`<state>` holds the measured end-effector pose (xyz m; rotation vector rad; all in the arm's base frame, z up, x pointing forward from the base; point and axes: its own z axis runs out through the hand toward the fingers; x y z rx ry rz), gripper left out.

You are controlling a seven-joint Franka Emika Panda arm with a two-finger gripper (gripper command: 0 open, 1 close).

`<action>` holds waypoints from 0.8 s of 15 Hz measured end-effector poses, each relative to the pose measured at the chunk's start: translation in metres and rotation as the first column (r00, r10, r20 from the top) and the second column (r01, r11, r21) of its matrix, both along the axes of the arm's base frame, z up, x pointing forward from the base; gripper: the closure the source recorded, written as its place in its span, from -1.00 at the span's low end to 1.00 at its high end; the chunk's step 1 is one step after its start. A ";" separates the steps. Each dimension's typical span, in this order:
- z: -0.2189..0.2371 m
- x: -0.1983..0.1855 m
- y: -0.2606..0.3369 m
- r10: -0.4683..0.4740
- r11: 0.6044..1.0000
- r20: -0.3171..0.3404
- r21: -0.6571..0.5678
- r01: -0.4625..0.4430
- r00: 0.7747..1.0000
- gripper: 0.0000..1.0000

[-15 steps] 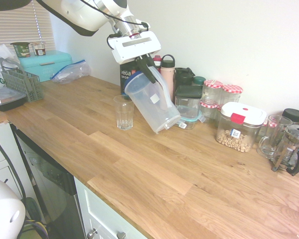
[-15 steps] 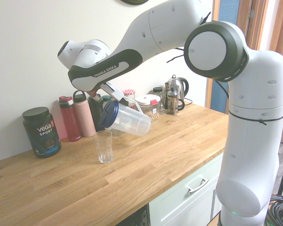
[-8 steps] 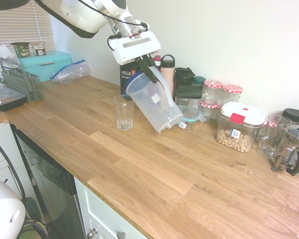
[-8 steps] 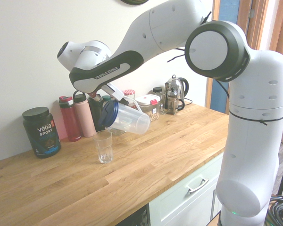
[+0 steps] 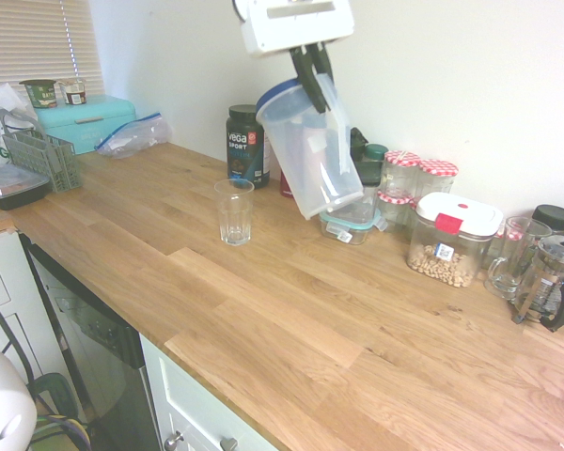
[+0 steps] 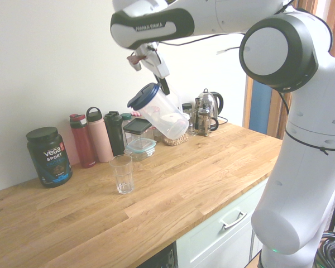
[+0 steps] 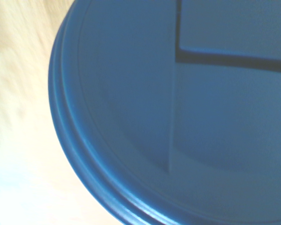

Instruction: Pour me some water

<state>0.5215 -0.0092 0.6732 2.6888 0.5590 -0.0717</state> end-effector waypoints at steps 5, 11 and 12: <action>0.022 -0.010 -0.089 -0.235 0.955 -0.015 0.183 0.234 0.972 1.00; -0.032 -0.047 -0.188 -0.559 0.773 -0.041 0.336 0.539 0.828 1.00; -0.047 -0.050 -0.188 -0.605 0.737 -0.038 0.352 0.577 0.796 1.00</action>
